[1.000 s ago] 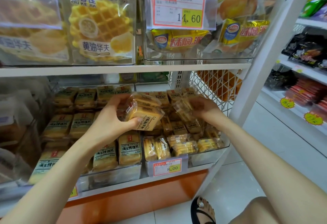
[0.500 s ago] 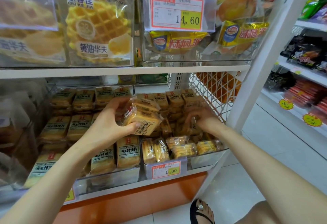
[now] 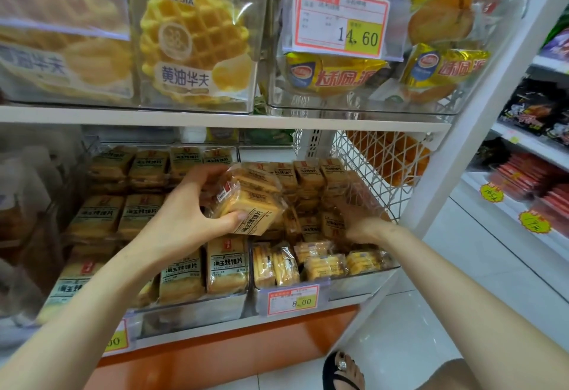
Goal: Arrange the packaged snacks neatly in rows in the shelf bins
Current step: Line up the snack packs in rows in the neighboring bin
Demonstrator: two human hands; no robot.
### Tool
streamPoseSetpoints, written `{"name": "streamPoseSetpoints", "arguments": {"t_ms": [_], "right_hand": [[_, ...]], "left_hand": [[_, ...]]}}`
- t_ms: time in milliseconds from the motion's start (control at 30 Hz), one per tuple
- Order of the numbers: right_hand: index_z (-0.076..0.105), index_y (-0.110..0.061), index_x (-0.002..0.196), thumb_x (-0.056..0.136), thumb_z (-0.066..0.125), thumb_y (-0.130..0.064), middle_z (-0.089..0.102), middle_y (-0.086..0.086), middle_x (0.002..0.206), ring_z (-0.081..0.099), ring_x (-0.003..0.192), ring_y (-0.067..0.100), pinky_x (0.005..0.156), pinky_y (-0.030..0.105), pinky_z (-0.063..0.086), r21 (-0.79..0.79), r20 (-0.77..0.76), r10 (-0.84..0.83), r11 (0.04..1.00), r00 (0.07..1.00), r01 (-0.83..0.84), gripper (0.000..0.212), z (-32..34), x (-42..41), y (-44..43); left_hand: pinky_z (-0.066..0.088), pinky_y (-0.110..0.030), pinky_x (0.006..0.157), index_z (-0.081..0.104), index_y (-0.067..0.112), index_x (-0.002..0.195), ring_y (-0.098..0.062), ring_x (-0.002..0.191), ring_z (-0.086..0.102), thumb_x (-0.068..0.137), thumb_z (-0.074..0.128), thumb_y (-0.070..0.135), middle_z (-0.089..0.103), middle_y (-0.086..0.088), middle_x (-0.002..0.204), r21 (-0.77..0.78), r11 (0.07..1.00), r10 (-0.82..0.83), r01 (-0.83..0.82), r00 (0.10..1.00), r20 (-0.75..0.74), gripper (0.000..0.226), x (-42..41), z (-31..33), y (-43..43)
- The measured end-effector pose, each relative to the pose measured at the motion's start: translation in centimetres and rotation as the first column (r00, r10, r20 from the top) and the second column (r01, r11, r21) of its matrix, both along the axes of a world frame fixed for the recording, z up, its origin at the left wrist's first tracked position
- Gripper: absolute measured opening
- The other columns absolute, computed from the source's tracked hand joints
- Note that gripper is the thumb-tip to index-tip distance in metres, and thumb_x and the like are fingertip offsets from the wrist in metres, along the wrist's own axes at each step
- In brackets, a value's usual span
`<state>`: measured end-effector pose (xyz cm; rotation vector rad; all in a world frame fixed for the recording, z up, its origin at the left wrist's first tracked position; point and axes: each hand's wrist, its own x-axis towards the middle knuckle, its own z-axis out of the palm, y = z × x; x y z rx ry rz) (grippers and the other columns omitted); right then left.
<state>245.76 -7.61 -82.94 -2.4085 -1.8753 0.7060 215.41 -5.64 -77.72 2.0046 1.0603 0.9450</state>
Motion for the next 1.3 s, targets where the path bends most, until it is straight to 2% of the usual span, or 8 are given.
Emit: {"name": "streamPoseSetpoints", "arguments": {"t_ms": [100,267,433,567,633,867,1067,1300], "right_hand": [[0.017,-0.027,0.146,0.077,0.066,-0.003,0.047,0.005,0.136,0.056,0.097,0.015,0.074,0.025,0.053,0.075,-0.058,-0.019,0.997,0.998,0.023,0.088,-0.4,0.0,0.4],[0.035,-0.026,0.137,0.08,0.061,-0.057,0.056,0.001,0.128,0.058,0.105,0.022,0.088,0.034,0.05,0.221,0.052,-0.063,0.974,0.997,0.051,0.07,0.1,-1.1,1.3],[0.058,-0.022,0.119,0.09,0.058,-0.035,0.06,-0.003,0.118,0.056,0.108,0.017,0.081,0.022,0.042,0.213,0.041,0.002,0.977,0.999,-0.011,0.031,2.5,-1.5,0.8],[0.043,-0.029,0.135,0.086,0.058,-0.004,0.051,-0.004,0.132,0.049,0.118,0.015,0.09,0.021,0.043,0.041,-0.044,0.091,0.995,0.995,-0.089,0.056,1.4,-1.7,0.0],[0.042,-0.031,0.135,0.087,0.059,-0.012,0.051,0.0,0.134,0.051,0.119,0.019,0.098,0.029,0.043,0.051,-0.061,0.098,0.994,0.993,-0.095,0.054,0.5,-2.2,0.0],[0.045,-0.028,0.129,0.081,0.055,-0.064,0.06,-0.005,0.119,0.059,0.098,0.017,0.077,0.025,0.047,0.17,0.177,-0.032,0.986,0.984,0.001,0.061,0.4,-1.2,1.0],[0.038,-0.029,0.139,0.079,0.073,-0.024,0.042,-0.005,0.142,0.043,0.127,0.016,0.097,0.025,0.04,0.05,-0.058,0.084,0.995,0.995,-0.082,0.07,1.7,-0.4,0.1],[0.022,-0.033,0.146,0.077,0.062,0.004,0.028,-0.001,0.152,0.035,0.135,0.023,0.101,0.032,0.043,0.011,0.009,0.123,0.992,0.992,-0.123,0.088,-0.2,-1.1,0.3]], "left_hand": [[0.036,0.0,0.065,0.038,0.034,0.121,0.018,0.084,0.046,0.072,0.077,0.025,0.042,0.032,0.098,-0.002,1.0,-0.007,0.007,1.0,0.016,0.063,-0.1,0.2,0.0],[0.035,-0.002,0.067,0.037,0.037,0.119,0.018,0.086,0.045,0.072,0.076,0.027,0.042,0.032,0.098,0.0,1.0,-0.018,0.018,1.0,0.015,0.062,-0.2,0.3,0.1],[0.034,0.006,0.064,0.034,0.038,0.116,0.021,0.082,0.042,0.072,0.076,0.026,0.04,0.033,0.097,0.015,1.0,-0.016,0.016,1.0,0.003,0.061,-0.3,0.3,0.1],[0.036,0.001,0.065,0.036,0.037,0.116,0.015,0.087,0.047,0.072,0.076,0.026,0.043,0.031,0.099,0.007,1.0,-0.028,0.028,1.0,0.003,0.062,-0.2,0.3,0.0],[0.037,-0.002,0.066,0.036,0.036,0.116,0.012,0.088,0.048,0.071,0.077,0.024,0.044,0.029,0.099,0.004,1.0,-0.028,0.028,1.0,0.008,0.062,-0.1,0.3,-0.1],[0.037,0.002,0.065,0.037,0.036,0.116,0.013,0.087,0.048,0.07,0.078,0.022,0.045,0.029,0.099,0.004,1.0,-0.031,0.031,1.0,0.001,0.063,0.2,0.0,0.1],[0.037,0.0,0.069,0.037,0.037,0.116,0.014,0.089,0.047,0.07,0.078,0.023,0.044,0.03,0.1,0.014,0.999,-0.038,0.038,0.999,-0.005,0.063,0.5,0.0,0.1],[0.034,0.005,0.068,0.036,0.036,0.117,0.016,0.089,0.046,0.071,0.077,0.024,0.043,0.03,0.1,0.025,0.999,-0.047,0.048,0.999,-0.02,0.063,0.8,-0.1,0.0]]}}
